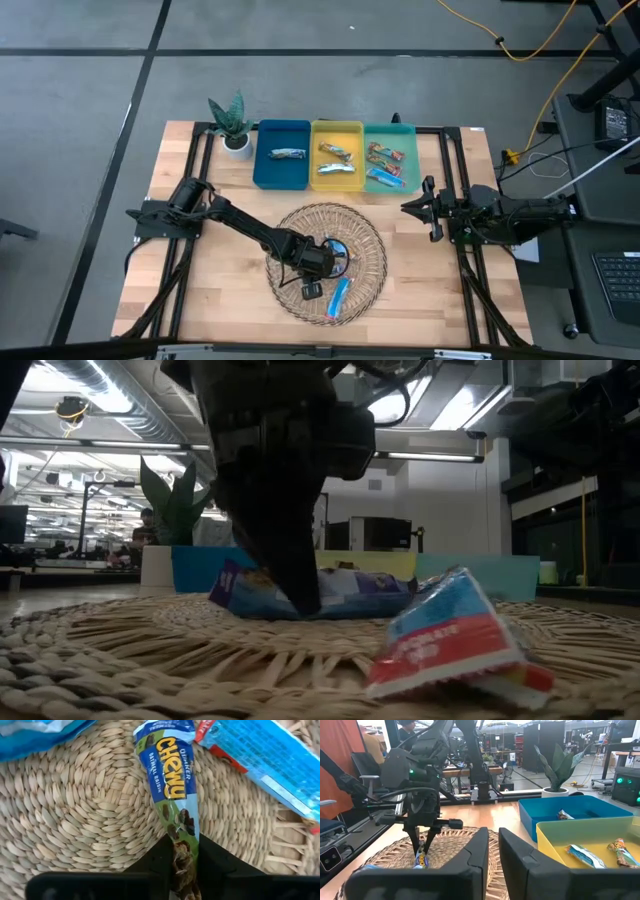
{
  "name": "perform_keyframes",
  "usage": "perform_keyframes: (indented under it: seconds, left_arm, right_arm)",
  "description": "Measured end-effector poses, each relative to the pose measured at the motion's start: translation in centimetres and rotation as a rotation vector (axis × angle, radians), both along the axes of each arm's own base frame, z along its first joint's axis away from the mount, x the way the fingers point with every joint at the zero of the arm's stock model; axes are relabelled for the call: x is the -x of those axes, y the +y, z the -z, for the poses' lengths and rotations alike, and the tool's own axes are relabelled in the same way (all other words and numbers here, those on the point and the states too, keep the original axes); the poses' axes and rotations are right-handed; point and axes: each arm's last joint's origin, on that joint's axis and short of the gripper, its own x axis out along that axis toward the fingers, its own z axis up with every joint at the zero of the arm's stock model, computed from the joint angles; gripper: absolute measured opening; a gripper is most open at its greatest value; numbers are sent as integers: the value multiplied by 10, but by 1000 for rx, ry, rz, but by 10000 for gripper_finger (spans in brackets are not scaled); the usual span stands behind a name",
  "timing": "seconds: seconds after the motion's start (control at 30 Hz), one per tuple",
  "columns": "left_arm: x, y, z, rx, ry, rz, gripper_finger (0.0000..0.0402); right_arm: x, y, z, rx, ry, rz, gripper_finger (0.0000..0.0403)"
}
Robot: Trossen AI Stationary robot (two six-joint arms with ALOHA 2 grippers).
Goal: Pick and place Granola Bars by type
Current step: Put the blue granola bar into the blue bin
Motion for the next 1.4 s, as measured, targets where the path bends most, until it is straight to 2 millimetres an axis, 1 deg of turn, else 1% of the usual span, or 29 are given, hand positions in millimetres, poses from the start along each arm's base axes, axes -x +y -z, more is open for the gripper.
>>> perform_keyframes:
  seconds: [0.27, 0.43, 0.63, 0.77, 0.9, 1.07, 1.3, 1.4]
  left_arm:
    - [-4, -2, -15, 17, 15, 19, 47]
    - [-5, -2, -27, -23, 46, 67, 47]
    - [-5, 4, -45, -63, 119, 88, 47]
    - [-6, 7, -59, -95, 141, 136, 47]
    - [-10, 15, -75, -112, 143, 162, 47]
    - [-18, 27, -100, -124, 101, 170, 47]
    - [-24, 50, -137, -238, 50, 158, 47]
    - [-27, 65, -155, -270, 21, 141, 47]
  right_arm:
    - [0, 0, 0, 0, 0, 0, 49]
    - [0, 0, 0, 0, 0, 0, 49]
    - [0, 0, 0, 0, 0, 0, 49]
    - [0, 0, 0, 0, 0, 0, 49]
    - [0, 0, 0, 0, 0, 0, 49]
    - [0, 0, 0, 0, 0, 0, 49]
    - [0, 0, 0, 0, 0, 0, 49]
    - [0, 0, 0, 0, 0, 0, 49]
